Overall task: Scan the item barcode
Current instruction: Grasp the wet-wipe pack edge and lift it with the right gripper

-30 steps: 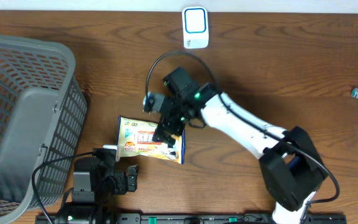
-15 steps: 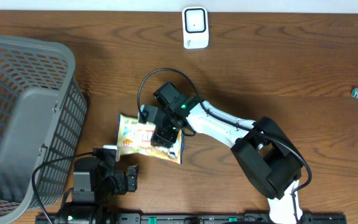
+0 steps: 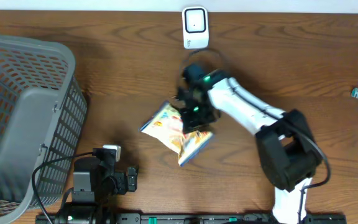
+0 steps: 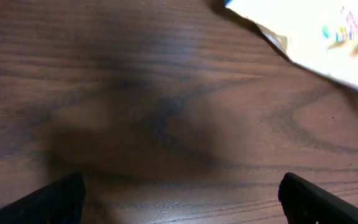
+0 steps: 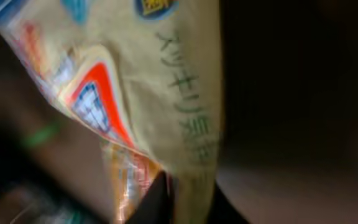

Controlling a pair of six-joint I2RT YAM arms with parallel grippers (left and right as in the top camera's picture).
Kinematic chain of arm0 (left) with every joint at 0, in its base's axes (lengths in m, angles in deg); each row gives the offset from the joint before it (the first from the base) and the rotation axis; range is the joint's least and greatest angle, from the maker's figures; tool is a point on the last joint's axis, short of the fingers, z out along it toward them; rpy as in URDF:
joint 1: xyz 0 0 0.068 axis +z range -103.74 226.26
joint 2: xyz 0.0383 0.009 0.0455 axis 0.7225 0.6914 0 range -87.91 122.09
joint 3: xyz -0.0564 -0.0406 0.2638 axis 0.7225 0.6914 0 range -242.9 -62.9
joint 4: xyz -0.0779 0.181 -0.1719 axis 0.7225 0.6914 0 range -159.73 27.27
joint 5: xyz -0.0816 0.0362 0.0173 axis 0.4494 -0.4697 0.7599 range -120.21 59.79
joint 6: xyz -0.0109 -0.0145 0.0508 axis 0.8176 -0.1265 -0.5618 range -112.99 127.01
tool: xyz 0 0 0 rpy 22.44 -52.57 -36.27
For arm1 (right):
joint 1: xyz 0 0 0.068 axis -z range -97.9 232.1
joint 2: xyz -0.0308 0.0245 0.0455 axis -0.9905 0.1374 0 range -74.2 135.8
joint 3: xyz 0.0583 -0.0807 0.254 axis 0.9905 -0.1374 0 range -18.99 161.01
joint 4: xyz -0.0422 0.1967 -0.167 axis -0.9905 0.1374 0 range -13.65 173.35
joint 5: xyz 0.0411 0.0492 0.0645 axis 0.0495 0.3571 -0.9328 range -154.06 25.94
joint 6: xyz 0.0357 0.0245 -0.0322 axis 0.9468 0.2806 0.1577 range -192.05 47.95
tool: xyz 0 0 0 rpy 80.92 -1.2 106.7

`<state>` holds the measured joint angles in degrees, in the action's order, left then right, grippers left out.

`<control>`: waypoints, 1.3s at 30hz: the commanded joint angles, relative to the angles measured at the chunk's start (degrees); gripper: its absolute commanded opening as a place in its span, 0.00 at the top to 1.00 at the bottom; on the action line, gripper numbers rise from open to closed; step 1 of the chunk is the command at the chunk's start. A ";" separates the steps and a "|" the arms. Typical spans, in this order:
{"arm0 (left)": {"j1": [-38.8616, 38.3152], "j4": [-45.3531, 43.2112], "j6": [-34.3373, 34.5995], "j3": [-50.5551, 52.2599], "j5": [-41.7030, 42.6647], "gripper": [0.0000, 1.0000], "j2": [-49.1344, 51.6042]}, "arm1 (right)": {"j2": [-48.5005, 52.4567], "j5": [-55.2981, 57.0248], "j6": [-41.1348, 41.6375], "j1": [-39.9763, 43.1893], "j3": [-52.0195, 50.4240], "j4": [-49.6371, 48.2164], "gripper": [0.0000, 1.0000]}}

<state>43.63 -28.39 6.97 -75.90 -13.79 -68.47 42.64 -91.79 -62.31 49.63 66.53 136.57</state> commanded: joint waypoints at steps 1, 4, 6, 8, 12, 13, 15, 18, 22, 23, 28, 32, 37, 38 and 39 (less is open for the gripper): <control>0.13 -0.02 -0.37 -0.31 0.50 0.01 -0.15 | -4.11 -21.20 6.99 4.44 1.99 7.23 0.93; 0.13 -0.02 -0.37 -0.31 0.50 0.01 -0.15 | -4.33 -33.24 6.99 7.65 1.97 17.53 0.99; 0.13 -0.02 -0.35 -0.31 0.50 0.01 -0.15 | -4.33 -36.39 7.02 9.27 1.97 23.26 0.99; 0.13 -0.02 -0.37 -0.31 0.50 0.01 -0.15 | -4.33 -36.30 6.78 10.60 1.97 25.22 0.98; 0.13 -0.02 -0.35 -0.31 0.50 0.01 -0.15 | -4.33 -28.55 -1.62 11.91 1.97 19.23 0.93; 0.13 -0.02 -0.37 -0.31 0.50 0.01 -0.15 | -4.33 -26.21 -3.50 11.72 1.97 18.08 0.89; 0.13 0.00 -0.37 -0.31 0.50 0.01 -0.15 | -4.33 -19.87 -3.80 10.80 1.97 15.96 0.81; 0.13 -0.02 -0.37 -0.31 0.50 0.01 -0.15 | -4.33 -10.93 -2.89 8.48 1.97 12.22 0.42; 0.13 0.00 -0.37 -0.31 0.50 0.01 -0.15 | -4.33 -5.75 -2.71 3.82 1.97 10.05 0.29; 0.13 0.00 -0.37 -0.31 0.50 0.01 -0.15 | -4.33 -4.85 -2.71 2.51 1.97 9.49 0.29; 0.13 -0.02 -0.37 -0.31 0.50 0.01 -0.15 | -4.33 4.83 -1.33 -4.63 1.97 7.85 0.29; 0.13 -0.02 -0.35 -0.31 0.50 0.01 -0.15 | -4.33 14.03 1.62 -10.03 1.97 6.62 0.28; 0.13 -0.02 -0.37 -0.31 0.50 0.01 -0.15 | -4.22 27.98 6.45 -15.41 1.88 4.63 0.19; 0.13 -0.02 -0.35 -0.31 0.50 0.01 -0.15 | -4.22 29.88 7.37 -16.11 1.88 4.42 0.19; 0.13 -0.02 -0.37 -0.31 0.50 0.01 -0.15 | -4.22 31.36 8.22 -16.79 1.84 4.22 0.18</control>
<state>43.63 -28.39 6.97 -75.90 -13.79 -68.47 39.18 -71.68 -58.55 34.77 67.58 141.19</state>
